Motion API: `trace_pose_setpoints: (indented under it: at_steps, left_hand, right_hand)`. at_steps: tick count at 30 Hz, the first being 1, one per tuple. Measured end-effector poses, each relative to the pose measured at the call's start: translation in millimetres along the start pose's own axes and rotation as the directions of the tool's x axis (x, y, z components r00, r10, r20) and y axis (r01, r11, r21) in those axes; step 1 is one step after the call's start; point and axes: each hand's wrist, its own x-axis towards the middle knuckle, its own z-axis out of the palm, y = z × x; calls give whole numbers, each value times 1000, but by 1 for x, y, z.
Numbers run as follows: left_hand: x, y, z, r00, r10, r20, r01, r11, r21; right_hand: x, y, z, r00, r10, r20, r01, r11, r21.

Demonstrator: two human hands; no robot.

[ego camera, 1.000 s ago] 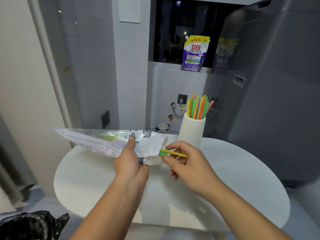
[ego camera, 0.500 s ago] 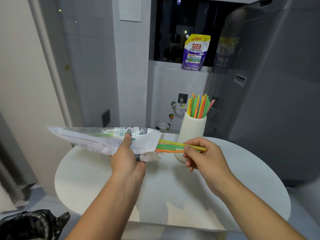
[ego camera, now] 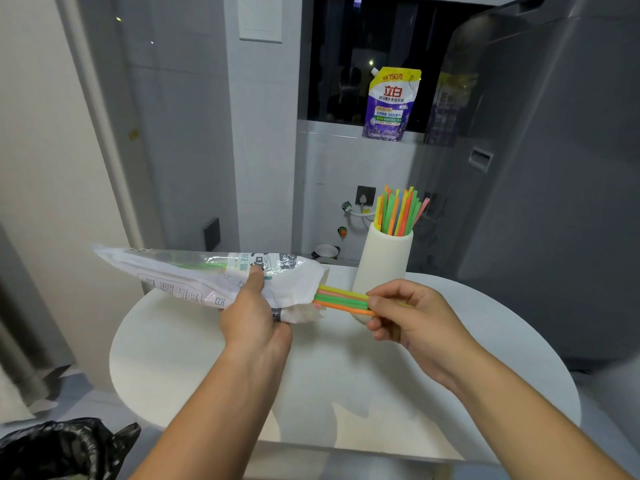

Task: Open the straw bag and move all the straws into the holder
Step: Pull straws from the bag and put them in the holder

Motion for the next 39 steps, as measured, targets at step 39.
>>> trace_pose_setpoints:
  at_steps: [39]
  left_hand:
    - [8, -2, -3, 1000, -20, 5, 20, 999, 29]
  right_hand:
    - [-5, -2, -2, 1000, 24, -5, -22, 978, 207]
